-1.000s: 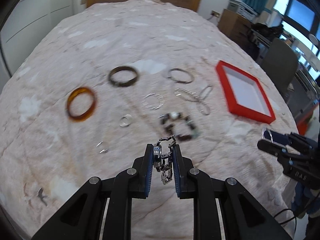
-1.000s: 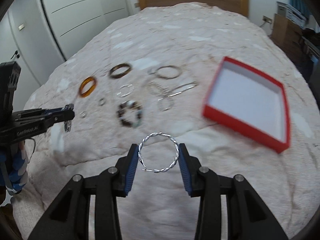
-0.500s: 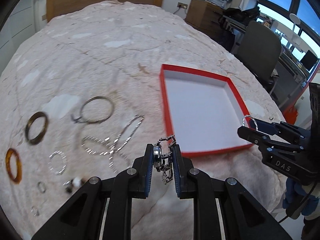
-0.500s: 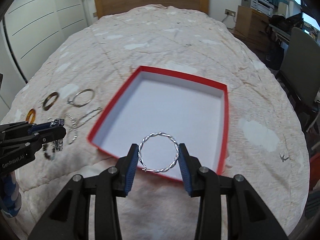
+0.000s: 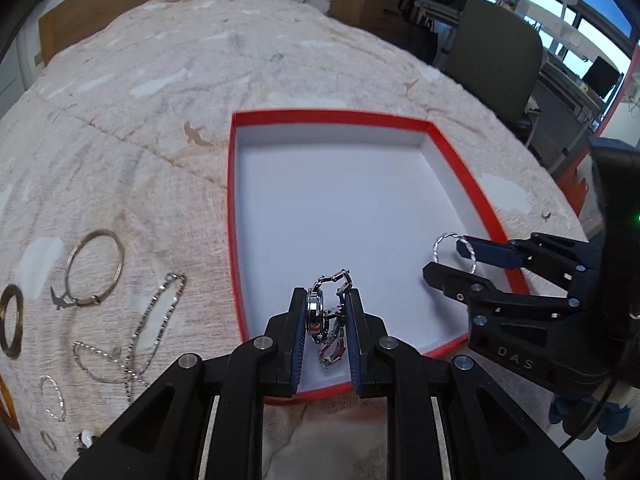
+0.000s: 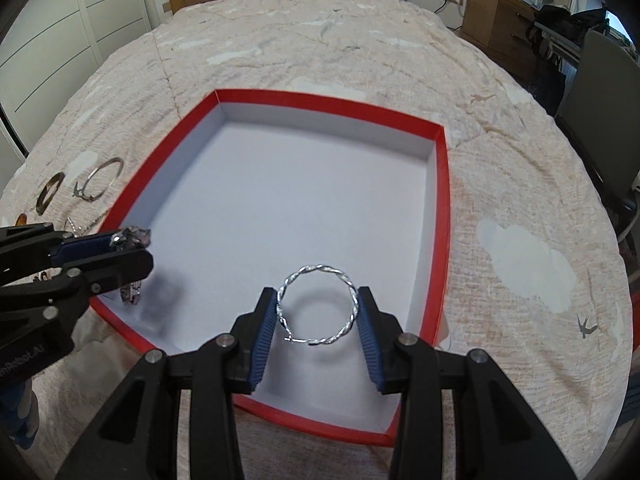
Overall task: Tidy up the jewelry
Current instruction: 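Carry pendant and hoop into the red box and open both tools, then move both open tools back over the remaining jewelry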
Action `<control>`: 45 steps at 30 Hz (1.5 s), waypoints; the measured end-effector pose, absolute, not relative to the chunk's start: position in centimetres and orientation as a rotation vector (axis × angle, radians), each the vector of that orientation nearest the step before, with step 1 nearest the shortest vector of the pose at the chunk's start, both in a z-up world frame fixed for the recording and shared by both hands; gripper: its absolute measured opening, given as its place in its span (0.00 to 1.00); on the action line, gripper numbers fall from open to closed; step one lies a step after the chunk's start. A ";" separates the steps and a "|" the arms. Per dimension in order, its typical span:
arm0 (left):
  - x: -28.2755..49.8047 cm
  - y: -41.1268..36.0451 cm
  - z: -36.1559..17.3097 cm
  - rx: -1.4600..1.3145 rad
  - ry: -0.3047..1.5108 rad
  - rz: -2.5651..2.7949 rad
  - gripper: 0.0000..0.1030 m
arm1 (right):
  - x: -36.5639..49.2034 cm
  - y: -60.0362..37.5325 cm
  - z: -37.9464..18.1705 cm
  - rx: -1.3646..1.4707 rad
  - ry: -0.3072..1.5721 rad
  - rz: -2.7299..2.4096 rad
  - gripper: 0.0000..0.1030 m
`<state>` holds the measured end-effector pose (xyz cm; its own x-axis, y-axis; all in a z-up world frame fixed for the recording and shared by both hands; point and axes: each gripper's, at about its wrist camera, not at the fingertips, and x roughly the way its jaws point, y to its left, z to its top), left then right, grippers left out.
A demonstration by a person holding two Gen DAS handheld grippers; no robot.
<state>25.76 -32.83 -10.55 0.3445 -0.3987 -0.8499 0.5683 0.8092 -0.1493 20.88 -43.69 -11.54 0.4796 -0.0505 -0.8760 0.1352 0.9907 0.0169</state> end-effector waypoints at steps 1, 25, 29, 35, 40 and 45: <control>26.0 -32.9 -11.1 0.189 1.063 -0.622 0.18 | 20.9 -43.7 -11.7 0.087 1.072 -0.113 0.37; 24.8 -31.7 -12.7 0.132 1.158 -0.468 0.23 | 20.8 -42.9 -12.0 0.012 1.098 -0.085 0.44; 24.4 -31.7 -12.0 0.135 1.134 -0.477 0.29 | 19.8 -43.6 -10.3 0.026 1.055 -0.106 0.47; 23.0 -31.1 -9.2 0.111 1.041 -0.493 0.58 | 17.6 -44.4 -7.0 0.043 0.991 -0.158 0.47; 21.8 -29.5 -5.9 0.076 0.966 -0.522 0.59 | 15.8 -43.6 -4.9 0.056 0.961 -0.167 0.47; 19.7 -26.4 -2.9 0.079 0.901 -0.508 0.59 | 13.9 -41.0 -2.6 0.061 0.933 -0.145 0.47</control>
